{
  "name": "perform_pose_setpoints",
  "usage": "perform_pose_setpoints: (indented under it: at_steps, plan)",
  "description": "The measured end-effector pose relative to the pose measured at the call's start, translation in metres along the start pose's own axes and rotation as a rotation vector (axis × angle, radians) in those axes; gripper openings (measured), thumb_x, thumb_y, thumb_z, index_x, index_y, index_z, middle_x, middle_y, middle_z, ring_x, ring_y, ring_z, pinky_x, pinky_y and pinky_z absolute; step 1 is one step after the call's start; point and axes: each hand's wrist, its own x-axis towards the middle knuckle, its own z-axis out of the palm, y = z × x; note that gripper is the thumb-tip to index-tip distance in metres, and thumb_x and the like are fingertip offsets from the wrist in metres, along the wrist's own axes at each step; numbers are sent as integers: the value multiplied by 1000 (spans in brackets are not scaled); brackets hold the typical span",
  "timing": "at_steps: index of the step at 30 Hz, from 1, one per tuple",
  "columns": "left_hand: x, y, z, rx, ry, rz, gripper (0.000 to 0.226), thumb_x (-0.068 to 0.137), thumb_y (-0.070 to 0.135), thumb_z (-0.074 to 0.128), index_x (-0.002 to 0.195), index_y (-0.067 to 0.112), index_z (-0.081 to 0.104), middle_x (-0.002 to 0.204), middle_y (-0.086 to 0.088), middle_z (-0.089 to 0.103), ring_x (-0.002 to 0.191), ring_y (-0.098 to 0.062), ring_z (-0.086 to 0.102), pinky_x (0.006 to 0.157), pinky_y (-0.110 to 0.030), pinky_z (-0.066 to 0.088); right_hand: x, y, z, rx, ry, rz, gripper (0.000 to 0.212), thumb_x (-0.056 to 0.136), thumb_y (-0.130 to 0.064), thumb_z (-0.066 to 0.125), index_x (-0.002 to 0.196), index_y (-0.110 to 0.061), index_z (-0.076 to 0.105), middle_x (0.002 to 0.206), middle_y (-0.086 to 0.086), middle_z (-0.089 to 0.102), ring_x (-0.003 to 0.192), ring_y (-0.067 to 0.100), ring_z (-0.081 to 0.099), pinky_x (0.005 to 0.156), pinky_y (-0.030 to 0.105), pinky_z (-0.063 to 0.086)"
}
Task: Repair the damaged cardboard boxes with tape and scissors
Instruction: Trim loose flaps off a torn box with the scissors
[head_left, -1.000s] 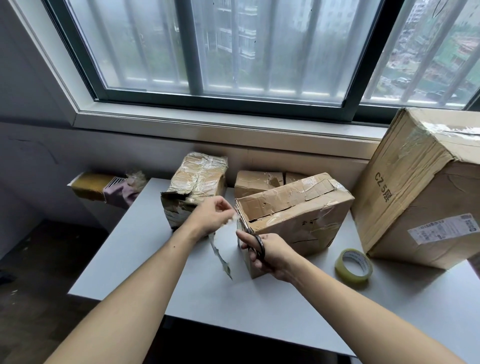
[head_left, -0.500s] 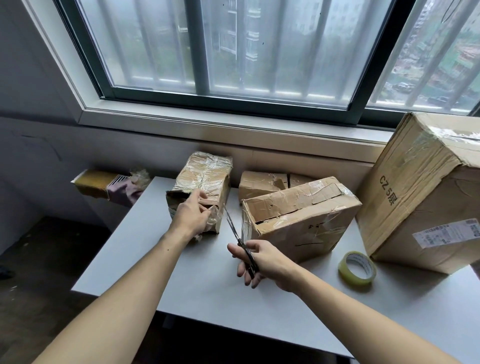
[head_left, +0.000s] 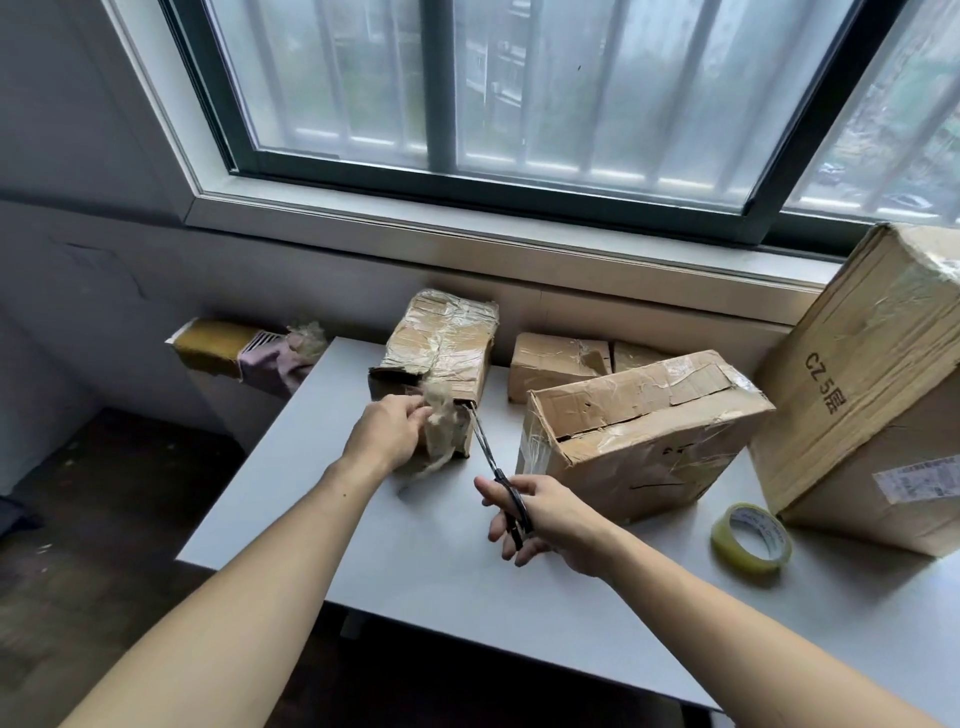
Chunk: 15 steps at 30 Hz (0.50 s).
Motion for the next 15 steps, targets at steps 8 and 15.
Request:
perform_pose_setpoints:
  at_steps: [8,15]
  plan:
    - [3,-2,-3,54,13,40,12,87,30,71,82,22,63,86,-2,70,85,-24,64,75,-33,51,8,0,16,128,-61,57,41,93,-49,64,114,-14,59,99,10,66,73,19,63,71,31,56]
    - [7,1,2,76,-12,54,20,94,23,52,97,27,71,105,-1,72,100,-27,64,85,-37,53,2,11,8,179,-95,4,20,100,-32,58,113,-17,61,110,10,64,78,17,60,71,28,52]
